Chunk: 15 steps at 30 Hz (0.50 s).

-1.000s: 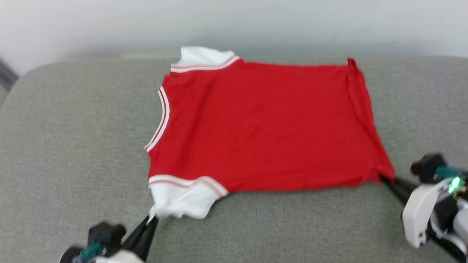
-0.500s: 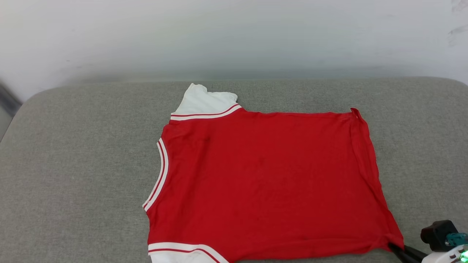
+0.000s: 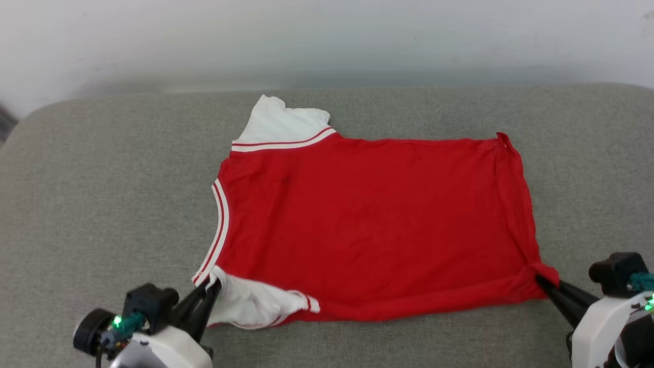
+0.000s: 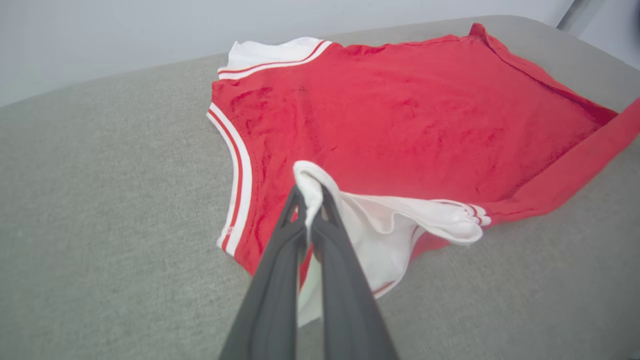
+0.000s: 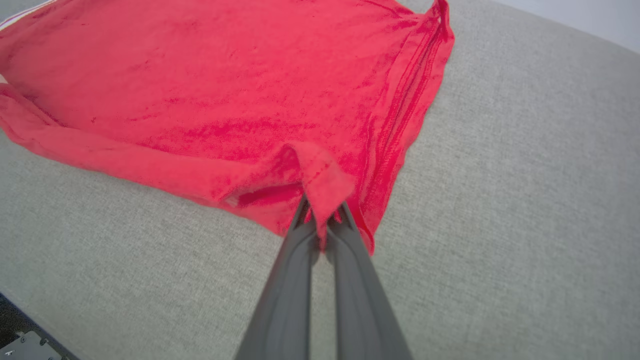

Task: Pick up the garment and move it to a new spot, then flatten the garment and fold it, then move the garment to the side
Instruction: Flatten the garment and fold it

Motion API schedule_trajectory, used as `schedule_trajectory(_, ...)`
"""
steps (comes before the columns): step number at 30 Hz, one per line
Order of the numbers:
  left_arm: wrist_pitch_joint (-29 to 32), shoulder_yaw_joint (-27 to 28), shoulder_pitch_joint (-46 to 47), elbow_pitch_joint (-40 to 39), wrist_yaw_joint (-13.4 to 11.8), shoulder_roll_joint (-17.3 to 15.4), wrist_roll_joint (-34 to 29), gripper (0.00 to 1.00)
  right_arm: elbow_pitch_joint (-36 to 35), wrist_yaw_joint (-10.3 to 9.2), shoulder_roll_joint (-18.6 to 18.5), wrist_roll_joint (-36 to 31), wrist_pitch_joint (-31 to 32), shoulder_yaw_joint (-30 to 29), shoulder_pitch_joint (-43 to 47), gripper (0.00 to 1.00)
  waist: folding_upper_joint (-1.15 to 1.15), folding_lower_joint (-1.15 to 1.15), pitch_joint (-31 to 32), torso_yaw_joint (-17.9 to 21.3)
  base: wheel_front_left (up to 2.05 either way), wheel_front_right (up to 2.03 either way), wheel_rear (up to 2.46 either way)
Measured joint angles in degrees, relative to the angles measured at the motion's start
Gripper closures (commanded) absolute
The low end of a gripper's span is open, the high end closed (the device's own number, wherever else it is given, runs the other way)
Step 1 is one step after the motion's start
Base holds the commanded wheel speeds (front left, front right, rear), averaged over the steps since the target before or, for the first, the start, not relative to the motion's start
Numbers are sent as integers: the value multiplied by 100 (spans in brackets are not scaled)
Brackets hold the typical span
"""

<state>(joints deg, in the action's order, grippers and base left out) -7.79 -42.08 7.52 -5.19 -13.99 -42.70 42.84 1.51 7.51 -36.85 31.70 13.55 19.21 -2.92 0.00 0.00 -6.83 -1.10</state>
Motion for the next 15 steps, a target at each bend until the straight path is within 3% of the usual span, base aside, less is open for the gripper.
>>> schedule_trajectory(9,81,229,1251,746,459,63,-134,100,9,0,142,-18,149,-223,-737,100,0,1,-666,161,0,0,0)
schedule_trajectory(15,51,188,1834,1546,800,296,-185,100,412,0,331,-1,212,-64,-1272,100,0,1,-1157,274,0,0,0)
